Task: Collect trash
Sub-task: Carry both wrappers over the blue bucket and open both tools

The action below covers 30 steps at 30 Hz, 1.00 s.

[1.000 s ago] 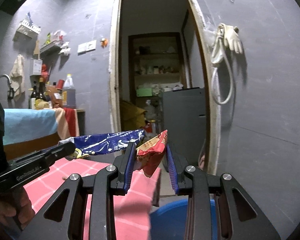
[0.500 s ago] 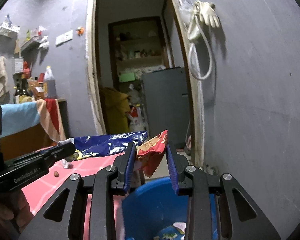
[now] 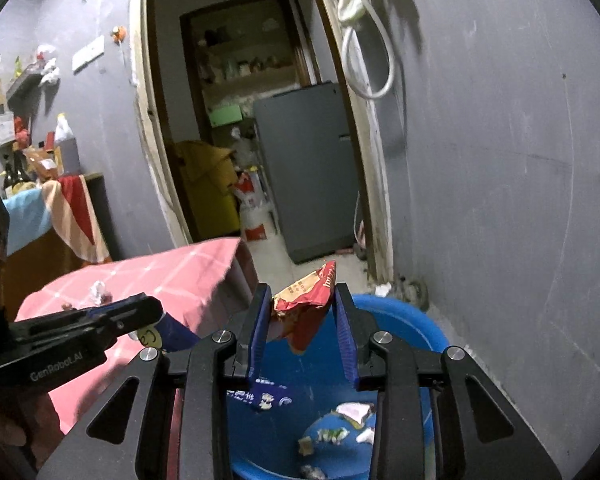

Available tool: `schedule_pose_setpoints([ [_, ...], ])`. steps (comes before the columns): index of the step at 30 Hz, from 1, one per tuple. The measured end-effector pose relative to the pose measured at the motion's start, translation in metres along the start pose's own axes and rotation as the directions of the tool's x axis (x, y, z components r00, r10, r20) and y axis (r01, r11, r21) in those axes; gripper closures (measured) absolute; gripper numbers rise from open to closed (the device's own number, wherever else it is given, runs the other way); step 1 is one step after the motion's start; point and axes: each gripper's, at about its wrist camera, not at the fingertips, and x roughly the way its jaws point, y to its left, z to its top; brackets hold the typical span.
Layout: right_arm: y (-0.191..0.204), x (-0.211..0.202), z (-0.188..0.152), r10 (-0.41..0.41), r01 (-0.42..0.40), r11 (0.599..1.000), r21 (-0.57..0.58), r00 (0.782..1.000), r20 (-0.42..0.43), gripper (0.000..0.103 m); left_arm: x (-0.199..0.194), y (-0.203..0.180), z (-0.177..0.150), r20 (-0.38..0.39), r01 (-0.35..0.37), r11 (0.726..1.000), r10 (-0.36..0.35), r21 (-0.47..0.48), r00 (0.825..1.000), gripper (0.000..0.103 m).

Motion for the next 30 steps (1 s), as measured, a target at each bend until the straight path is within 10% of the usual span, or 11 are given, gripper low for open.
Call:
schedule_pose_setpoints([
  [11,-0.011,0.015,-0.010,-0.010,0.015,0.999,0.047,0.995,-0.094,0.069,0.020,0.006,-0.008,-0.086,-0.004,1.000,0.003,-0.015,0.996,0.091],
  [17,-0.013,0.017,-0.010,-0.015,0.022,0.998,0.058,0.994,-0.110,0.065,0.018,0.016,-0.009,-0.079,-0.005,0.998,0.000,-0.056,0.997,0.065],
  [30,-0.009,0.017,-0.004,-0.017,0.022,0.998,0.054,0.995,-0.102,0.058,0.002,0.031,-0.002,-0.049,-0.011,0.995,0.007,-0.099,0.999,0.060],
])
